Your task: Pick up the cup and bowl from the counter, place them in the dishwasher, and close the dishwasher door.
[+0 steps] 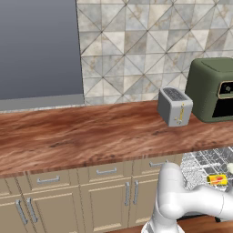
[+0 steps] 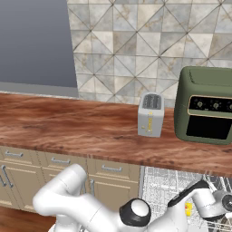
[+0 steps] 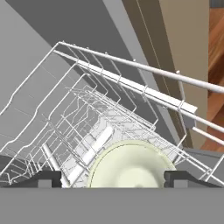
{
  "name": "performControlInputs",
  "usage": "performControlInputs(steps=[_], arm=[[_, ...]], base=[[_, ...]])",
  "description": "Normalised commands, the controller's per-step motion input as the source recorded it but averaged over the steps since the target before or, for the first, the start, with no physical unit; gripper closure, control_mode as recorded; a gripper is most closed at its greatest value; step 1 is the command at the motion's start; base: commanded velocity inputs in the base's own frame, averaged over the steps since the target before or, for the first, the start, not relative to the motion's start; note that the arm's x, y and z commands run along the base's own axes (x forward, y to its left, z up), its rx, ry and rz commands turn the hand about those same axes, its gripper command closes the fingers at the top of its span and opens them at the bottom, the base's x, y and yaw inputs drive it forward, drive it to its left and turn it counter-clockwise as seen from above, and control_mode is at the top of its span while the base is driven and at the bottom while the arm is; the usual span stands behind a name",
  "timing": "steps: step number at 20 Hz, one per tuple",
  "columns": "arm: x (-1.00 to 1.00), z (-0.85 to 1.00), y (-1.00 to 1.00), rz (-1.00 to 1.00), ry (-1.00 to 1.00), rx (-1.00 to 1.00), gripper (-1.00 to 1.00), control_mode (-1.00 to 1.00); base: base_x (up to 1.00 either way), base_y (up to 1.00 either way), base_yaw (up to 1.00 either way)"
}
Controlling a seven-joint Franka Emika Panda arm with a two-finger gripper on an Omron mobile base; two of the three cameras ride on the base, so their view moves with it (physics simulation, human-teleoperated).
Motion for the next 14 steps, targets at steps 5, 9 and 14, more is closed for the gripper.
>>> performControlInputs(steps=[5, 9, 14], arm=[[-0.19, 0.01, 0.00, 0.00, -0.12, -0.04, -1.00, -1.00], [-0.38, 0.09, 0.12, 0.00, -0.10, 0.00, -1.00, -1.00], [-0.21, 0.43, 0.31, 0.00, -0.05, 0.00, -1.00, -1.00]], base=[[0.00, 0.00, 0.00], [0.00, 0.00, 0.00], [0.00, 0.00, 0.00]])
